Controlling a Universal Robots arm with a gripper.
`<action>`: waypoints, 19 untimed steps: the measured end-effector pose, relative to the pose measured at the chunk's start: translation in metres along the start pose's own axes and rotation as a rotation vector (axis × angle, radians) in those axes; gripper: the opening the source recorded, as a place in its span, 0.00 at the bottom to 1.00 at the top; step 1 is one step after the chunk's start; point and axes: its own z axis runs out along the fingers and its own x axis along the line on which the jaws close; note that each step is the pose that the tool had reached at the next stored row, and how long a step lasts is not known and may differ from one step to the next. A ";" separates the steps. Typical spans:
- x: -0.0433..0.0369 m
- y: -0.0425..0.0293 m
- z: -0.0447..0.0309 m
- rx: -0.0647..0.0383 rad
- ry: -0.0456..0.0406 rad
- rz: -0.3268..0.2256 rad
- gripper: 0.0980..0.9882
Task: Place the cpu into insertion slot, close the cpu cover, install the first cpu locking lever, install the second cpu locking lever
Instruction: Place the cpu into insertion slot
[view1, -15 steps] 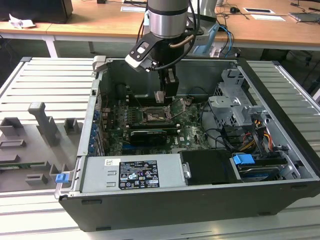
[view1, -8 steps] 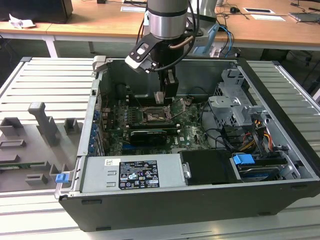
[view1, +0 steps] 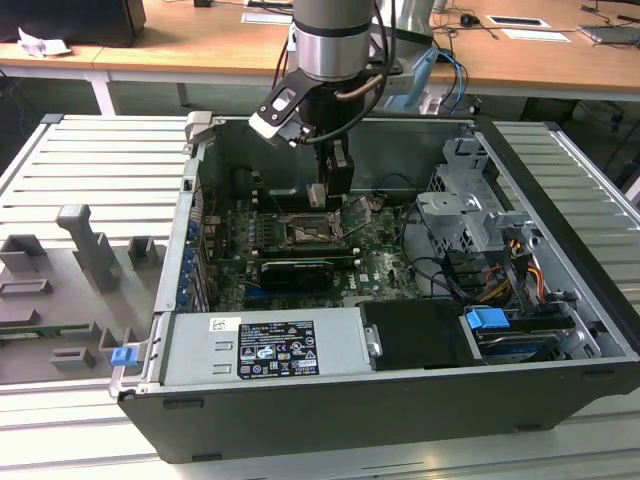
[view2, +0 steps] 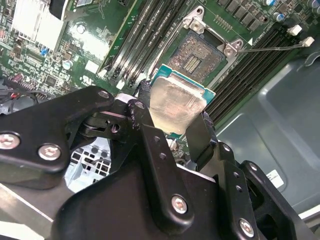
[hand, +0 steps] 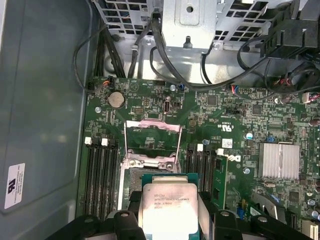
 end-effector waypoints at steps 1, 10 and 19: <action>0.0000 -0.0002 0.0011 0.000 -0.0003 0.003 0.48; -0.0001 -0.0008 0.0069 0.001 -0.0003 0.005 0.48; -0.0001 -0.0012 0.0128 0.001 -0.0002 0.006 0.48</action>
